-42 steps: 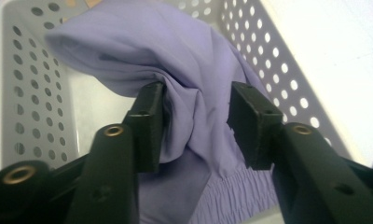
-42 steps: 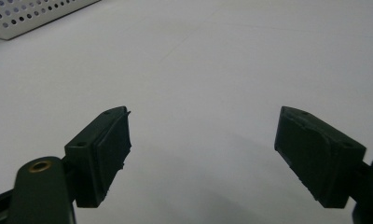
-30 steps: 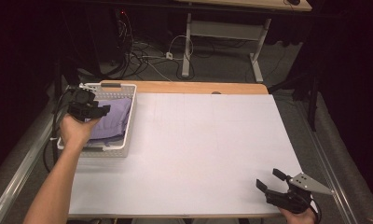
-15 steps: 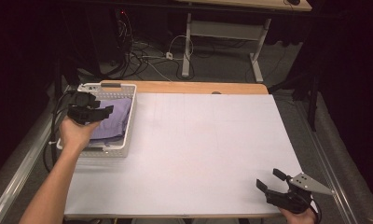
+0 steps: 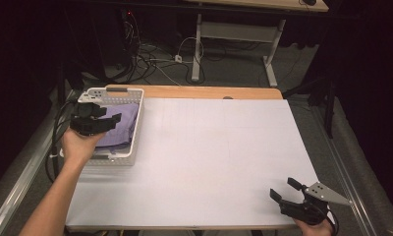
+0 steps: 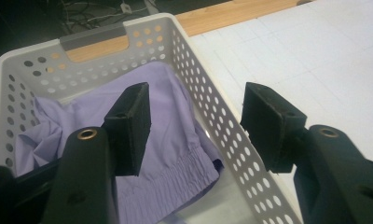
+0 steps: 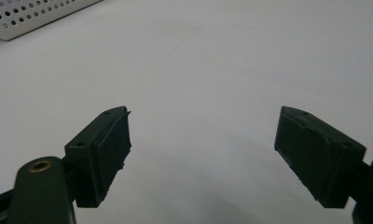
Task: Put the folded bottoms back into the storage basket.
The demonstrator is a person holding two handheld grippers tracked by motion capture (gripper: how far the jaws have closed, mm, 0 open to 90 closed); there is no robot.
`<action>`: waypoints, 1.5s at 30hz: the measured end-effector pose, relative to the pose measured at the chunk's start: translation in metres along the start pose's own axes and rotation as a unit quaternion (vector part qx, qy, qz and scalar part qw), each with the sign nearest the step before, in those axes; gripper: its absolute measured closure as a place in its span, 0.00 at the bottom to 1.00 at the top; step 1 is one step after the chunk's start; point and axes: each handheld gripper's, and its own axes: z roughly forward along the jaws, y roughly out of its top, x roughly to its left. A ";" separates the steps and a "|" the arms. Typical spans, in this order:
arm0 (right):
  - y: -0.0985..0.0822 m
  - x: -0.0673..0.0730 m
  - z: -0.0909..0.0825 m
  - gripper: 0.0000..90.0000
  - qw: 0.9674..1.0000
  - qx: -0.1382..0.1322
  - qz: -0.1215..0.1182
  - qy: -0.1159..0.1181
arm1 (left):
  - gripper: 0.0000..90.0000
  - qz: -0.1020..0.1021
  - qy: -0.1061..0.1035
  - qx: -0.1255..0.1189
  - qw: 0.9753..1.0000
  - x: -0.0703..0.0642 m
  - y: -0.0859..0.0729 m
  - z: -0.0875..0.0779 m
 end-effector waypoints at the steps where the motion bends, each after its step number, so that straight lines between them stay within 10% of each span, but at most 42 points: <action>1: 0.000 0.000 0.000 0.21 1.000 0.000 0.000 0.000 | 0.45 0.000 -0.001 -0.001 1.000 -0.001 0.000 0.000; 45: 0.000 0.000 0.000 0.21 1.000 -0.001 0.002 -0.001 | 0.43 -0.001 -0.031 -0.042 0.999 -0.006 -0.026 -0.024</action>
